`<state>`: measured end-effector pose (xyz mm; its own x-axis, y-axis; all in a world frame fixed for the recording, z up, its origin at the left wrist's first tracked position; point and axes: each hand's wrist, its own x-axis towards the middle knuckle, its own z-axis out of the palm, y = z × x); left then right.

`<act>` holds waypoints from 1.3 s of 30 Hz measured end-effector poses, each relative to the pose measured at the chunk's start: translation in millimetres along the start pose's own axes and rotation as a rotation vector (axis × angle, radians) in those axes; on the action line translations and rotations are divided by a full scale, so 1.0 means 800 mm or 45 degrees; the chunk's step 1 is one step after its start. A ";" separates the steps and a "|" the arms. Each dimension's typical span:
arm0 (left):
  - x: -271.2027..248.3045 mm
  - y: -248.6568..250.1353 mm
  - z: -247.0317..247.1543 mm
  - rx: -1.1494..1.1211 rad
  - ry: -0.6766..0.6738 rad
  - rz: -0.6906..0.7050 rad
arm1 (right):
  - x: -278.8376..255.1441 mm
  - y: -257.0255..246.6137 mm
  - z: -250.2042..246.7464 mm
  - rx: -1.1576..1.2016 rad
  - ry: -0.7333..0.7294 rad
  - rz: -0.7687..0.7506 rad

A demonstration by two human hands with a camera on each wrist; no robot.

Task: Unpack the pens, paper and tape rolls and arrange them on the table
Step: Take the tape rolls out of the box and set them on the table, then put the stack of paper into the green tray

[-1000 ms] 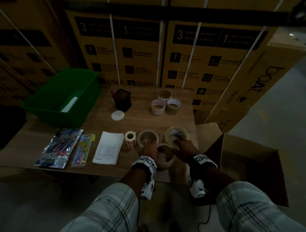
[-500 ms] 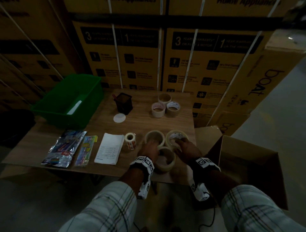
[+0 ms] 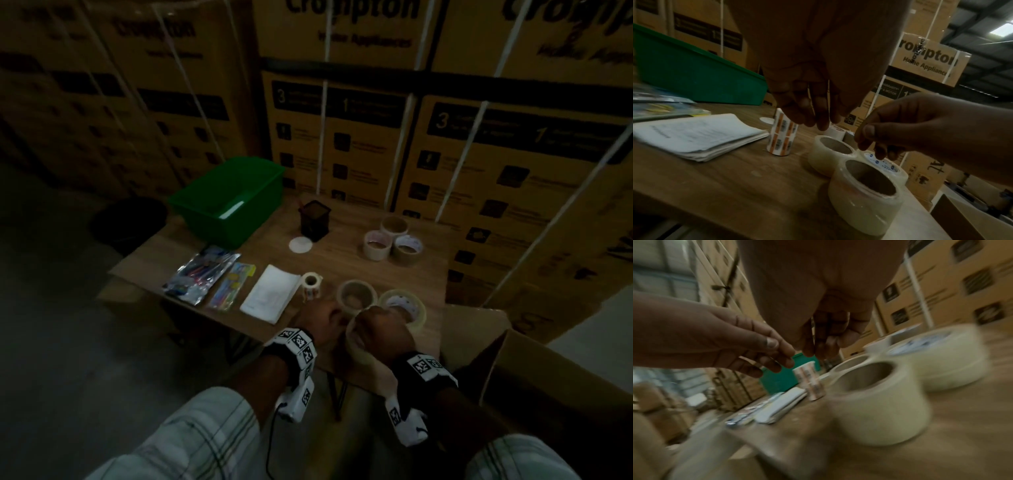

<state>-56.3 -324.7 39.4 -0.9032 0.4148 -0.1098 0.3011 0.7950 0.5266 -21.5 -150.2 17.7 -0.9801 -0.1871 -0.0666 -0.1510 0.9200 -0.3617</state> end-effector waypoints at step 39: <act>0.040 -0.326 -0.130 -0.046 -0.175 0.125 | 0.182 -0.261 0.108 -0.248 0.049 0.500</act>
<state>-195.1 -564.7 -14.0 -0.8189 0.5485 -0.1689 0.3728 0.7321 0.5701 -121.7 -399.1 2.7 -0.9716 0.1991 -0.1281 0.2158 0.9673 -0.1333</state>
